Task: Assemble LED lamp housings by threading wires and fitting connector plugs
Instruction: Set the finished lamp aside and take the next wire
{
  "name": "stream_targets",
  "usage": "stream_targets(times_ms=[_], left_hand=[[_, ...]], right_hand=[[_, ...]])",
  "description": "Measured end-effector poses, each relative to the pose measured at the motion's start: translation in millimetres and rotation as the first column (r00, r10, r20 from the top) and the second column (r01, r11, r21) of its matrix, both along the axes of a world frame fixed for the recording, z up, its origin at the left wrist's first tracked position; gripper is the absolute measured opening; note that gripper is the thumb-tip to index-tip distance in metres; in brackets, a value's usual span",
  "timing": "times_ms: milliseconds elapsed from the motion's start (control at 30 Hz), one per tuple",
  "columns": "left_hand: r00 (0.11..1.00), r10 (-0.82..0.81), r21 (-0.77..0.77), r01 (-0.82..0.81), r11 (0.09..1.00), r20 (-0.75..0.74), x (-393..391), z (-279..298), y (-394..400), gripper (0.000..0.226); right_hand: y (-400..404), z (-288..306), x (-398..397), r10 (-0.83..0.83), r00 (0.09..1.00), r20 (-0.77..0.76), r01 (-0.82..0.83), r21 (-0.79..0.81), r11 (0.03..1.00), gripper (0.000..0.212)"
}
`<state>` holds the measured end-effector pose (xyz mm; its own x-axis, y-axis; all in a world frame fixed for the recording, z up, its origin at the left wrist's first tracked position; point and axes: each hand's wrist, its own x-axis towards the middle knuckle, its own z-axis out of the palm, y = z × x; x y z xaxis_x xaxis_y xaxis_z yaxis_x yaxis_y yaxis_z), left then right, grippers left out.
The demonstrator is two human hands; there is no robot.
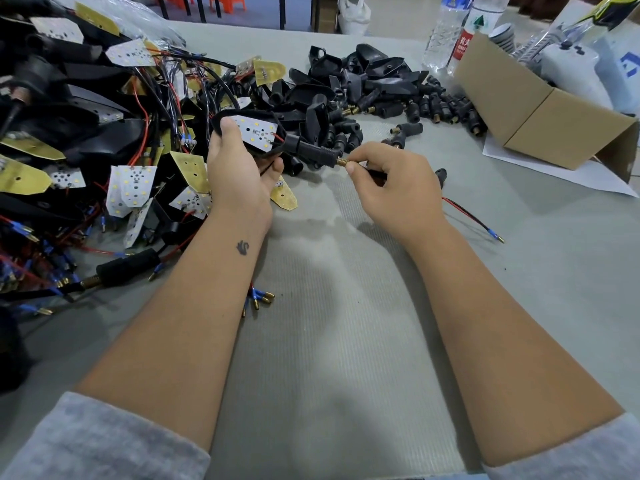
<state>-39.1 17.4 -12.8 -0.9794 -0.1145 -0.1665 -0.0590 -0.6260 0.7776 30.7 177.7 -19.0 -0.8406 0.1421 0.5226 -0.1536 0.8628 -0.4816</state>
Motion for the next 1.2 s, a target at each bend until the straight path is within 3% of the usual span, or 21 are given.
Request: stream_targets(times_ms=[133,267,367,433,600,1033,1200], left_hand=[[0.994,-0.106,0.038,0.107,0.994,-0.038,2,0,-2,0.022],[0.972,-0.206,-0.1,0.196,0.976,-0.109,6,0,1,0.009],[0.958,-0.259,-0.16,0.239,0.958,-0.121,8,0,2,0.011],[0.965,-0.24,-0.132,0.225,0.965,-0.103,8,2,1,0.017],[0.975,-0.216,-0.057,0.214,0.975,-0.043,9,5,-2,0.056],[0.972,-0.233,0.061,0.235,0.97,-0.041,8,3,-6,0.045],[0.977,-0.209,0.083,0.211,0.974,-0.034,9,3,-6,0.053]], right_hand=[[-1,1,1,-0.009,1.0,-0.02,0.009,0.002,1.0,0.014],[-2,1,1,-0.015,0.999,-0.036,0.015,-0.013,1.0,0.014],[-2,0,1,-0.013,0.999,-0.031,0.012,-0.01,1.0,0.014],[-2,-1,1,-0.004,1.0,-0.029,0.004,-0.021,1.0,0.013],[-3,0,2,-0.012,1.0,-0.004,0.012,-0.026,1.0,0.013],[0,0,1,-0.056,0.995,0.088,0.06,-0.041,0.997,0.015],[1,-2,0,-0.039,0.995,0.096,0.042,-0.032,0.999,0.016]])
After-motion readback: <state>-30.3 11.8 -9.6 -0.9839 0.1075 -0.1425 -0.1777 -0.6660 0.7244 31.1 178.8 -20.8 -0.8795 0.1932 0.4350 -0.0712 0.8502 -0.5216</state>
